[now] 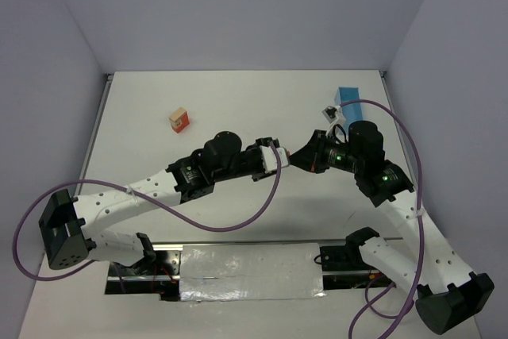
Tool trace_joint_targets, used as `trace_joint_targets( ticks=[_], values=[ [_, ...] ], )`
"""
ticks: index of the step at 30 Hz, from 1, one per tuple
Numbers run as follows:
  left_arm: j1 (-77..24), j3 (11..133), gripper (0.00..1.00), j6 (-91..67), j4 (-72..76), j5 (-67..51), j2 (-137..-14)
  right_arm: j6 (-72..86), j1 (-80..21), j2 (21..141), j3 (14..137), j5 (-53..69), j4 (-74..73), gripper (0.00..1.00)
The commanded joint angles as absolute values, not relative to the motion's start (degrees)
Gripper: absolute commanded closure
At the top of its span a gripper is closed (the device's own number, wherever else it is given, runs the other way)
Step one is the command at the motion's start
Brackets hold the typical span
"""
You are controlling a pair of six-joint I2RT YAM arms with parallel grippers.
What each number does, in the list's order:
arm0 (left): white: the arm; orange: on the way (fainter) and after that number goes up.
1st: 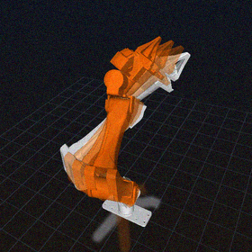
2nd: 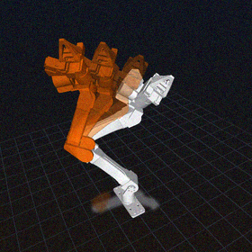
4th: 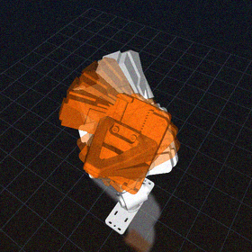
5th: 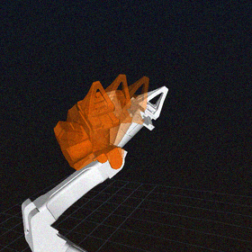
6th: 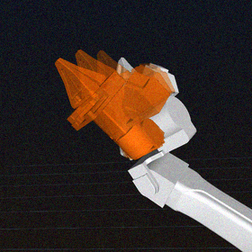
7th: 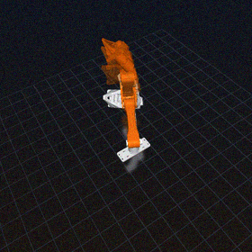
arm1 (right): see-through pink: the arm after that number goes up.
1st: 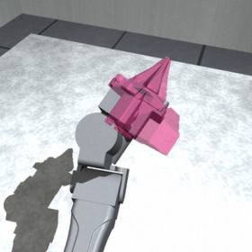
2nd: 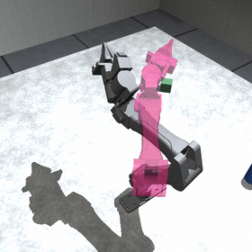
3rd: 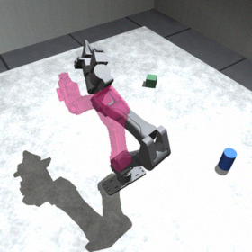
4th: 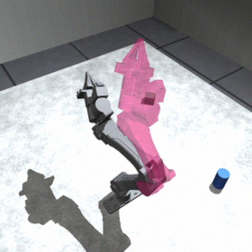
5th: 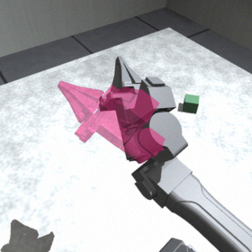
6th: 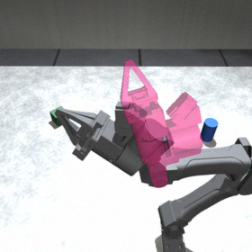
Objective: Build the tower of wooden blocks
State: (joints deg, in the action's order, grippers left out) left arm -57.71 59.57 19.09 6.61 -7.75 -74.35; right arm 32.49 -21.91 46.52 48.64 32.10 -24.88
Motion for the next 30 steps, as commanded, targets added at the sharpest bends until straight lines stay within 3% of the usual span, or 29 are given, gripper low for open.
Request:
trace_joint_targets(
  ticks=[1, 2, 5, 11, 17, 24, 30],
  values=[
    [-58.01, 59.5, 0.53, 18.28, 9.76, -8.0, -72.69, 31.82, -21.88, 46.14, 48.69, 32.52, -23.38, 0.96],
    [-58.01, 59.59, 0.52, 18.37, 9.49, -8.35, -72.86, 31.73, -21.8, 46.06, 48.69, 32.61, -23.38, 0.96],
    [-58.01, 59.85, 0.33, 18.19, 8.88, -8.7, -73.56, 31.64, -21.89, 45.97, 48.87, 32.43, -23.55, 0.96],
    [-58.01, 59.59, 0.3, 18.37, 8.61, -7.91, -73.74, 31.64, -21.88, 45.88, 48.78, 32.43, -23.55, 0.96],
    [-58.01, 59.59, 0.45, 18.81, 8.0, -7.82, -74.0, 31.9, -21.88, 45.44, 48.6, 32.96, -23.03, 0.96],
    [-58.01, 60.47, 0.42, 18.72, 7.38, -8.08, -75.06, 31.73, -21.88, 44.65, 48.69, 33.49, -23.03, 0.96],
    [-58.01, 61.0, 0.71, 18.72, 6.86, -8.44, -75.67, 31.82, -21.88, 44.38, 48.87, 33.66, -23.03, 0.96]
  ],
)
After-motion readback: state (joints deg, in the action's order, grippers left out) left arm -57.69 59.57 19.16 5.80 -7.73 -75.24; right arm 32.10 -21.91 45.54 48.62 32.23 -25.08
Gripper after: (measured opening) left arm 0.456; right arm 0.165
